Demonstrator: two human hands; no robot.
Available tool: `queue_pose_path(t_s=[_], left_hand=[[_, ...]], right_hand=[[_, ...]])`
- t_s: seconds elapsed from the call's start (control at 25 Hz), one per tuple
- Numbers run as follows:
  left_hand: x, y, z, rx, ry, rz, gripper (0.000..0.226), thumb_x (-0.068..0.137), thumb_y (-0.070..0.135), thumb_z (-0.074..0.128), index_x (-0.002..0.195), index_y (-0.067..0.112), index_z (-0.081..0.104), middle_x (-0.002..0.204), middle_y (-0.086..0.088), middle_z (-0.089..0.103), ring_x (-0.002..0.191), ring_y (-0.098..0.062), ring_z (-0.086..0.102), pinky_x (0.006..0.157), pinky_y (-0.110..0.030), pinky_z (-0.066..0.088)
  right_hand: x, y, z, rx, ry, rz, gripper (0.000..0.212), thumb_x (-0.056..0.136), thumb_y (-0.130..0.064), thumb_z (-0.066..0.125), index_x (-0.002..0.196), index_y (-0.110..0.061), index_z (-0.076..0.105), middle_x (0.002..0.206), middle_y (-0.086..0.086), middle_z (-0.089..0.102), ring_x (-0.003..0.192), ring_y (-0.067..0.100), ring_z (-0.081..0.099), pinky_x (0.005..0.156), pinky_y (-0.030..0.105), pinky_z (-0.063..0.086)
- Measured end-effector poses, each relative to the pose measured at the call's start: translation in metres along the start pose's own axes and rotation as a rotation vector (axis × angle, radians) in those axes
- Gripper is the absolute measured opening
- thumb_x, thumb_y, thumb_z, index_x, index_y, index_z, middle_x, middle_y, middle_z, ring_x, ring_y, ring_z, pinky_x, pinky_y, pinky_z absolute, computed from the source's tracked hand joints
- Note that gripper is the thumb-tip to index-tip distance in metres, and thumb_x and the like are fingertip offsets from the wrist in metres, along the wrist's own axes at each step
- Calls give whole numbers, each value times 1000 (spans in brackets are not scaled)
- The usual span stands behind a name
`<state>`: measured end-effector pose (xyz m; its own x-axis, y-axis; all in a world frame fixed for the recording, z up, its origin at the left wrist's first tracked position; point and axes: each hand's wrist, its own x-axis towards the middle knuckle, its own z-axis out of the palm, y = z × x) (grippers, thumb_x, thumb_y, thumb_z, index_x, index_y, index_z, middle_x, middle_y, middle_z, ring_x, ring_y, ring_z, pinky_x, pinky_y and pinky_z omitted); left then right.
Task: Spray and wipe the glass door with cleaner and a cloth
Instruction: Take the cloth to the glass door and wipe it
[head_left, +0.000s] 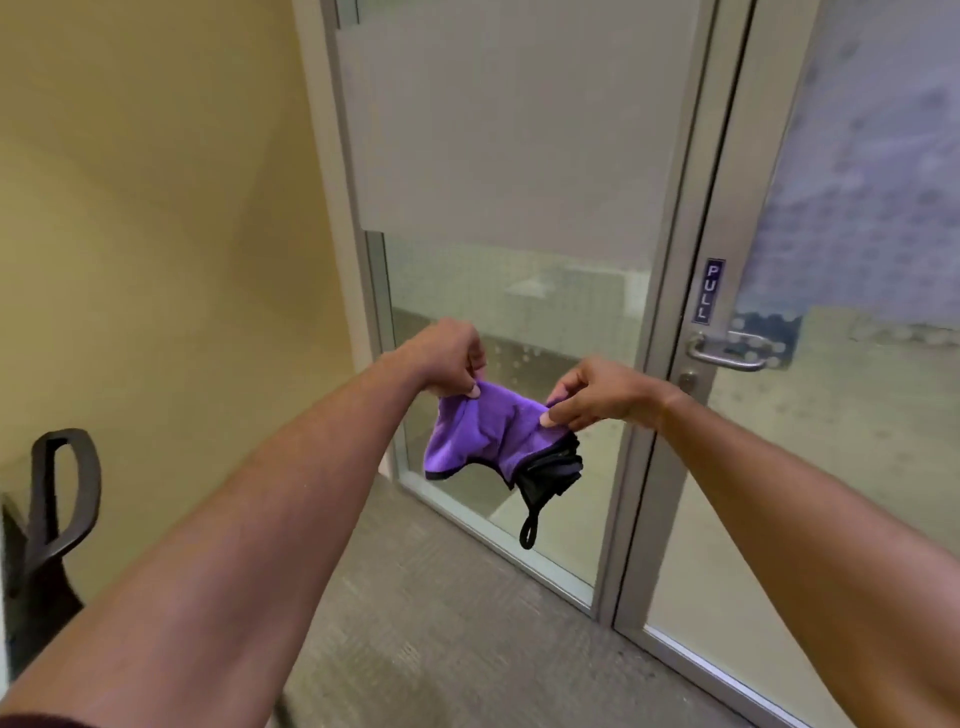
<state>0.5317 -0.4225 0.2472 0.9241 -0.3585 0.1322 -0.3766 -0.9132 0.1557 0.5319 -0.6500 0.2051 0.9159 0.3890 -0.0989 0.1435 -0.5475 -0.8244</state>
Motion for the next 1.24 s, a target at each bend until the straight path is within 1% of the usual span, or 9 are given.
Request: queue_pose_path(t_s=[0.12, 0.24, 0.4, 0.56, 0.8, 0.88, 0.96, 1.08, 1.24], left_hand=[[45, 57, -3, 50, 2, 184, 20, 69, 11, 80, 87, 7, 74, 85, -11, 74, 82, -26, 68, 72, -30, 51], [85, 106, -2, 106, -5, 354, 18, 69, 10, 79, 86, 7, 74, 82, -10, 73, 78, -25, 66, 64, -24, 43], [132, 163, -2, 128, 57, 571, 19, 70, 5, 74, 88, 11, 75, 83, -7, 75, 79, -23, 68, 65, -24, 46], [184, 209, -5, 182, 107, 804, 16, 73, 6, 68, 87, 12, 73, 84, -8, 73, 80, -25, 67, 69, -35, 50], [269, 241, -16, 45, 212, 1057, 14, 77, 2, 67, 86, 9, 73, 93, -10, 68, 88, -28, 63, 74, -36, 47], [291, 247, -15, -67, 264, 1097, 18, 78, 5, 68, 94, 11, 73, 100, -10, 62, 92, -26, 60, 78, -39, 47], [309, 255, -10, -149, 349, 1109, 29, 78, 12, 70, 106, 10, 67, 105, -12, 55, 98, -25, 53, 81, -37, 45], [333, 263, -8, -255, 498, 1071, 51, 70, 28, 79, 111, 8, 57, 108, -12, 50, 103, -28, 48, 90, -39, 42], [358, 273, 3, -332, 561, 998, 69, 61, 46, 83, 114, 12, 55, 112, -10, 50, 104, -28, 48, 92, -42, 43]], right_hand=[[-21, 20, -50, 117, 83, 36, 18, 92, -9, 64, 98, 7, 69, 81, 16, 67, 72, 22, 64, 67, 27, 59], [-30, 37, -90, 29, 268, -18, 21, 91, -1, 64, 109, 8, 65, 87, 19, 68, 72, 20, 63, 66, 27, 58], [-34, 61, -135, -38, 337, -33, 35, 87, 7, 64, 118, -8, 63, 89, 16, 62, 77, 21, 59, 71, 39, 52], [-35, 75, -183, -158, 417, -89, 43, 80, 11, 63, 90, -30, 61, 82, 2, 55, 66, 14, 53, 53, 17, 46], [-26, 76, -259, -326, 581, -53, 30, 79, 6, 69, 92, -21, 64, 93, -3, 67, 87, 16, 61, 67, 6, 47], [-21, 78, -277, -326, 644, -63, 36, 79, 8, 68, 99, -21, 63, 98, -7, 64, 92, 10, 59, 68, 6, 48], [-15, 81, -291, -312, 704, -101, 41, 80, 9, 67, 113, -15, 61, 107, 0, 64, 95, 13, 59, 72, 16, 53], [-9, 90, -306, -314, 736, -156, 54, 79, 10, 66, 123, -20, 59, 117, 6, 65, 100, 16, 61, 76, 27, 56], [-11, 108, -323, -266, 763, -118, 65, 80, 2, 70, 134, -29, 55, 118, -4, 63, 105, 12, 60, 71, 17, 54]])
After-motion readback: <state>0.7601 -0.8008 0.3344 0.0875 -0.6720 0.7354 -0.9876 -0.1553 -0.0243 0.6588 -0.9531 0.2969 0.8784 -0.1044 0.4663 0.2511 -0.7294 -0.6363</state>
